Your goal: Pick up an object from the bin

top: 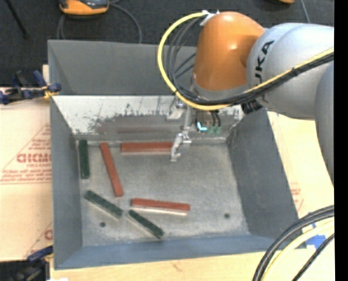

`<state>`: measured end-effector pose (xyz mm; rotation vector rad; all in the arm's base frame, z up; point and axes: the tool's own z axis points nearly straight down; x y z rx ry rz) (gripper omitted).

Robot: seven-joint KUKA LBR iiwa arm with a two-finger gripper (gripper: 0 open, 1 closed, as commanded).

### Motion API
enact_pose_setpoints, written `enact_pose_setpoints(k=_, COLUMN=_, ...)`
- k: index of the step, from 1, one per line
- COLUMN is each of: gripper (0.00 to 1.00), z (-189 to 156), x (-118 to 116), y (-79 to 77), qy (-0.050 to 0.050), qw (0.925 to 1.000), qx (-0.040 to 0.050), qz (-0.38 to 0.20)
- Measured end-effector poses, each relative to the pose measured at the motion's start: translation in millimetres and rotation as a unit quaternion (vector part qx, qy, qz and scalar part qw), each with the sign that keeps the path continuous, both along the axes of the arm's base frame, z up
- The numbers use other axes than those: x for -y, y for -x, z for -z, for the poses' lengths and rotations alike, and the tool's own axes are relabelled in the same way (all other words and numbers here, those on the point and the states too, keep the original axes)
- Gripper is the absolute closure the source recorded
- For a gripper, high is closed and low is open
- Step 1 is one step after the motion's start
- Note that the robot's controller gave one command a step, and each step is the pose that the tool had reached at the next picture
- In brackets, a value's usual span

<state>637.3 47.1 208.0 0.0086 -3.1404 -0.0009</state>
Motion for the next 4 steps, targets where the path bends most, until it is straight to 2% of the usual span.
enact_pose_setpoints(k=1, gripper=0.00, z=-3, x=0, y=-1.4, qy=0.000, qw=1.0000, qx=0.0032, qz=0.000)
enact_pose_setpoints(k=2, gripper=0.00, z=44, x=-3, y=14.0, qy=0.000, qw=0.9999, qx=0.0059, qz=0.009)
enact_pose_setpoints(k=3, gripper=1.00, z=113, x=-15, y=-10.6, qy=0.000, qw=0.9993, qx=0.0030, qz=-0.037)
enact_pose_setpoints(k=4, gripper=1.00, z=113, x=-15, y=-10.6, qy=0.000, qw=0.9993, qx=0.0030, qz=-0.037)
